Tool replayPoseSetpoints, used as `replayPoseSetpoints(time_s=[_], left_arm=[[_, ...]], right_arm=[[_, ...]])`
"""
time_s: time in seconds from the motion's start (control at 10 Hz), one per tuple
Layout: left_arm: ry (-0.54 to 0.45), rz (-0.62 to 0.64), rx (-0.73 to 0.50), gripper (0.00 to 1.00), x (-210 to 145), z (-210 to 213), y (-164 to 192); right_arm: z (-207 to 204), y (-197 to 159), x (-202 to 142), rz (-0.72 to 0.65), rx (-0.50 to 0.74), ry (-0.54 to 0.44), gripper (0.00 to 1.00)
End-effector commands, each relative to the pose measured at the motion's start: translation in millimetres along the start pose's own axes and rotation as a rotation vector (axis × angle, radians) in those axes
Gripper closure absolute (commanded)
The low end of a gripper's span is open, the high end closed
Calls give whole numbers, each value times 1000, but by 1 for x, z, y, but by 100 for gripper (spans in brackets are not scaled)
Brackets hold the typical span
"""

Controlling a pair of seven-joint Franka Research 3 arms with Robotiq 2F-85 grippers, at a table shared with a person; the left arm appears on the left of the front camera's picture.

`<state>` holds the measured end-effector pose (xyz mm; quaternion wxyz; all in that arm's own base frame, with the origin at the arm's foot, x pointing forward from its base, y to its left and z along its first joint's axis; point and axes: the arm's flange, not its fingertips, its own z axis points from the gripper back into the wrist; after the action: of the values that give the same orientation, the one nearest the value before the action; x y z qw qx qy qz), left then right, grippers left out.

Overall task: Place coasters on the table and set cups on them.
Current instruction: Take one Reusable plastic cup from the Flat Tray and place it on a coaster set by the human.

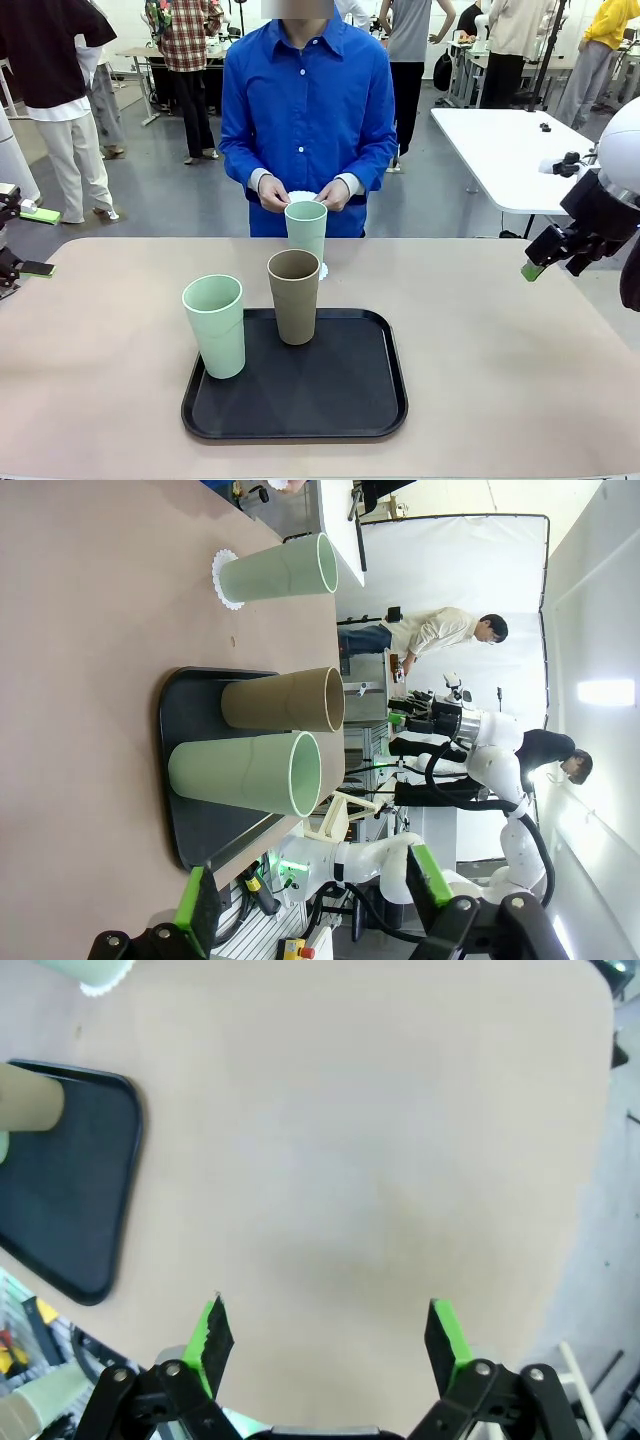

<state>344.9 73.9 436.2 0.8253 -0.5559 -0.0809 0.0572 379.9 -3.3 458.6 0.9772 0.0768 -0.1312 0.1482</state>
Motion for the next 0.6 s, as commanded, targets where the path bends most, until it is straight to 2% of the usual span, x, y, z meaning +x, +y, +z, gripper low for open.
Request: replayPoseSetpoints(time_s=[0.0, 0.1, 0.2, 0.5], left_arm=[[-6, -8, -16, 0, 0, 1, 0], [-6, -8, -16, 0, 0, 1, 0], [-6, -8, -16, 0, 0, 1, 0], [-6, -8, -16, 0, 0, 1, 0]], right_arm=[[2, 2, 3, 0, -21, 44, 0], [0, 0, 0, 0, 0, 0, 0], [21, 0, 2, 12, 195, 12, 0], [78, -60, 23, -155, 634, 65, 0]])
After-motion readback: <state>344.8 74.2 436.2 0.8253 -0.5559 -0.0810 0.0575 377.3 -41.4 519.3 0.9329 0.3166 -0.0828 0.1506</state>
